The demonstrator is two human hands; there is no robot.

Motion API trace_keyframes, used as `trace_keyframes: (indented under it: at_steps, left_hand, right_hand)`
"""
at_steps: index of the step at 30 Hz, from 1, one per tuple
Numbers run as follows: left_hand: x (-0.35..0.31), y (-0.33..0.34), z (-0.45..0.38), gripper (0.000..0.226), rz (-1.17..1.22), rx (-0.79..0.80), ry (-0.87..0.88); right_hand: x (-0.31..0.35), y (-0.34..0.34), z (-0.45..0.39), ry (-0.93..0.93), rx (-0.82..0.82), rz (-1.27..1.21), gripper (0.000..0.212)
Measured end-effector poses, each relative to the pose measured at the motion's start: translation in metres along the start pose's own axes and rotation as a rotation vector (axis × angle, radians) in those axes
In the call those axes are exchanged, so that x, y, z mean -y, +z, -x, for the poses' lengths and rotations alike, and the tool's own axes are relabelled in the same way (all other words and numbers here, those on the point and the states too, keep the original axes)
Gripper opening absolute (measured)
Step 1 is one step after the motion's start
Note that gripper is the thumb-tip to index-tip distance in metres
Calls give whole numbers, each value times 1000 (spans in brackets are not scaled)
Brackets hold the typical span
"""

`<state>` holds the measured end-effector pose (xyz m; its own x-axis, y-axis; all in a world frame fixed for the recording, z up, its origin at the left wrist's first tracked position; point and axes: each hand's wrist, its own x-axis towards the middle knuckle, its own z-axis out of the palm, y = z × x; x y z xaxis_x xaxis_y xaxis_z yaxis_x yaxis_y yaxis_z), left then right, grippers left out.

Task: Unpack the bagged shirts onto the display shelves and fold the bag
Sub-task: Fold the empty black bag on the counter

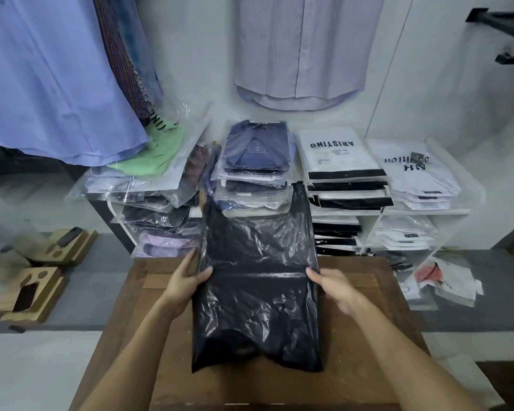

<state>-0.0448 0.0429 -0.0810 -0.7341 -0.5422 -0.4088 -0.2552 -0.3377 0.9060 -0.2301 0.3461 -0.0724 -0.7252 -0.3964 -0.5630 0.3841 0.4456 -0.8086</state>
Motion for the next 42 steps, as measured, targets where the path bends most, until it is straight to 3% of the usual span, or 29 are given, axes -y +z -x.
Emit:
trace_keyframes:
  at_steps: [4,7,9,13,18,22,26,27,30,32,34,36,38,42]
  left_hand:
    - [-37,3,12,58,-65,-4,245]
    - [-67,2,28,73,-194,178,302]
    - [-82,-1,35,82,-328,230,304]
    - [-101,-2,37,64,-538,71,397]
    - [-119,5,39,32,-766,-231,571]
    - [-126,2,40,16,-833,-258,597]
    - [-141,3,57,10,-283,-8,480]
    - [-144,4,58,5,-188,15,436]
    - [-141,10,49,26,-6,-9,344]
    - [-134,23,45,23,53,-65,309]
    - [-117,36,35,19,16,-152,287]
    - [-96,42,21,43,26,-149,218]
    - [-66,38,6,72,-33,-136,90]
    - [24,11,-30,128,-361,-244,-201]
  right_hand:
    - [28,-3,4,-189,30,-44,21]
    - [44,-10,9,-353,158,46,34]
    - [51,-15,10,-446,129,124,38]
    - [65,-23,14,-635,-73,218,25]
    - [94,-20,35,-845,-212,181,33]
    - [105,-20,43,-908,-297,220,30]
    - [109,-33,46,-877,-348,82,20]
    - [111,-34,47,-858,-338,37,16]
    - [114,-26,57,-802,-281,-57,8]
    - [111,-19,61,-741,-155,-122,25]
    - [102,-13,55,-604,32,-73,66]
    - [85,-6,42,-448,129,53,94]
    - [63,0,28,-304,101,94,112]
    - [22,9,15,-33,-38,45,121]
